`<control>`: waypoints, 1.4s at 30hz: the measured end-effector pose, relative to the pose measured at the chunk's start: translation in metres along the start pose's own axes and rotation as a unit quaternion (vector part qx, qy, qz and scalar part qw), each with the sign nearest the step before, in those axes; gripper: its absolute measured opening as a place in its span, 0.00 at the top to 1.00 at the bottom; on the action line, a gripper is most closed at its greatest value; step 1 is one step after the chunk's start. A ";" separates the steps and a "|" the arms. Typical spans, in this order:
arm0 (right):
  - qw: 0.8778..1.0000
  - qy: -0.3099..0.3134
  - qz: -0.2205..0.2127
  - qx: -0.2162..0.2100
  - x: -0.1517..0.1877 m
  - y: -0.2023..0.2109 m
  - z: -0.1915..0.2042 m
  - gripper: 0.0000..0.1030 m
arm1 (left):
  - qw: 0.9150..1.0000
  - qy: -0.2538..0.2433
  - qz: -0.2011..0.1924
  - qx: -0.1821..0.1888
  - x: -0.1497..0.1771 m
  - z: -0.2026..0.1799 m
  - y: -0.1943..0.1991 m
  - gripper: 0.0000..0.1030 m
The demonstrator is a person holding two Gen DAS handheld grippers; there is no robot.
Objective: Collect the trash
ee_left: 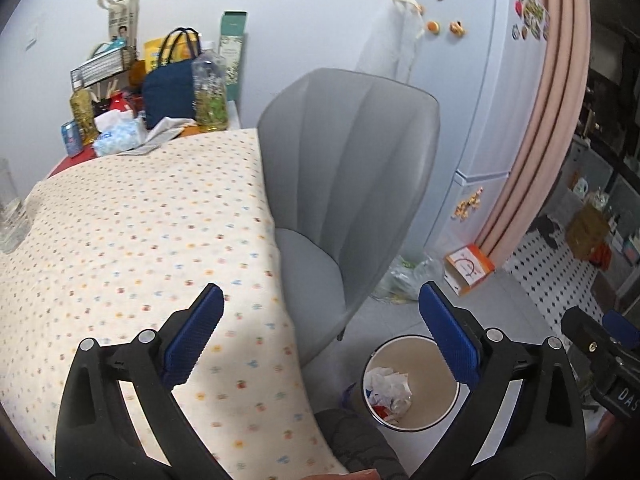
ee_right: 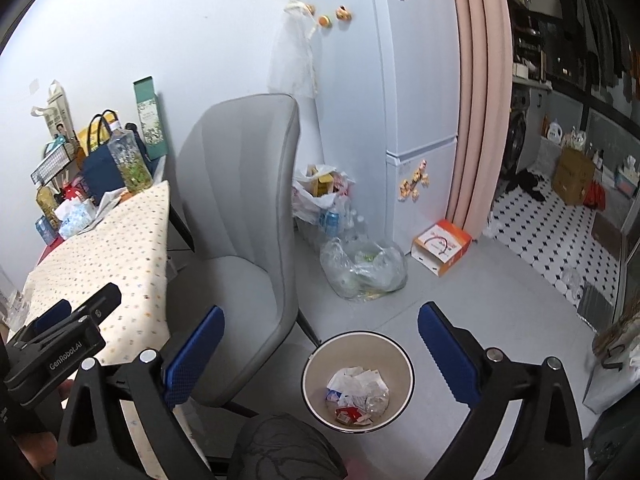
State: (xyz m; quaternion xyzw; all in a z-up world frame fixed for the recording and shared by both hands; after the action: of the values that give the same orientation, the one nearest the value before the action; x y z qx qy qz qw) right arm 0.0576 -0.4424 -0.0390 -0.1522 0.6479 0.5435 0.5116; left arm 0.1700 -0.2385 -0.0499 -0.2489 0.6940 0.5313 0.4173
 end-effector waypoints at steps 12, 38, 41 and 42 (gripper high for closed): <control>0.998 0.047 -0.029 -0.034 -0.012 0.049 0.063 0.08 | 0.999 0.026 -0.038 -0.027 -0.014 0.054 0.048 0.06; 0.988 0.103 -0.048 -0.107 0.011 0.112 0.167 0.08 | 0.990 0.039 -0.081 -0.111 -0.009 0.160 0.139 0.06; 0.987 0.105 -0.050 -0.114 0.011 0.117 0.171 0.08 | 0.989 0.043 -0.083 -0.114 -0.009 0.166 0.146 0.06; 0.987 0.105 -0.050 -0.115 0.012 0.118 0.172 0.08 | 0.989 0.044 -0.084 -0.115 -0.009 0.167 0.149 0.06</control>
State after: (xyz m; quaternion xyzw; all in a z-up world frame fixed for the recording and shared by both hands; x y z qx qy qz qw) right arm 0.0488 -0.2475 0.0358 -0.2984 0.6228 0.5690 0.4465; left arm 0.1098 -0.0349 0.0215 -0.3755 0.6225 0.5593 0.3984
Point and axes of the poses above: each gripper's, at about its wrist camera, not at the fingertips, and y roughly against the way its jaws point, z to its left, x to its underside, the point moved 8 cm from there along -y, roughly the way its jaws point, and after that the axes turned 7 degrees about -z, right-handed, at the moved point
